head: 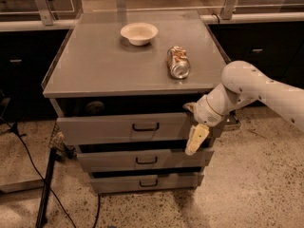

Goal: Open top drawer

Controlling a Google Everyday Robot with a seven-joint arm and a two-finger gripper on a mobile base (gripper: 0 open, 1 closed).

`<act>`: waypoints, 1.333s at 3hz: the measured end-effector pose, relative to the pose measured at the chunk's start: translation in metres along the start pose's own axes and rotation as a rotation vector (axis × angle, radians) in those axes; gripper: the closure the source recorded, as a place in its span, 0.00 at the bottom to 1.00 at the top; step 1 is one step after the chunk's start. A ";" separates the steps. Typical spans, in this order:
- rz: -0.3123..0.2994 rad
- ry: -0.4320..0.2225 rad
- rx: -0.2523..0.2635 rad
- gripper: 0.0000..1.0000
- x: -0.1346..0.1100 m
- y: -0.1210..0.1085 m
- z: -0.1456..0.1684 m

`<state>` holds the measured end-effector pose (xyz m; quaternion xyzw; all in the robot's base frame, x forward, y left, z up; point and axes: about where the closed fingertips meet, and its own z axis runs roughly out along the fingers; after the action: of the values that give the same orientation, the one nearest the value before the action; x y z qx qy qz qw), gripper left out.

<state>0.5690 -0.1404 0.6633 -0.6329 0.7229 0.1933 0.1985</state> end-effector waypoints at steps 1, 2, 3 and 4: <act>0.008 -0.015 -0.091 0.00 0.001 0.005 -0.027; 0.013 0.005 -0.228 0.00 0.007 0.032 -0.048; 0.006 0.026 -0.280 0.00 0.008 0.044 -0.054; -0.008 0.072 -0.387 0.00 0.012 0.071 -0.067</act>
Offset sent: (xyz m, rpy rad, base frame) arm -0.0879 -0.0517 0.0665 0.0132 0.4034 0.2297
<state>0.4938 -0.1776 0.7159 -0.6687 0.6764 0.3051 0.0478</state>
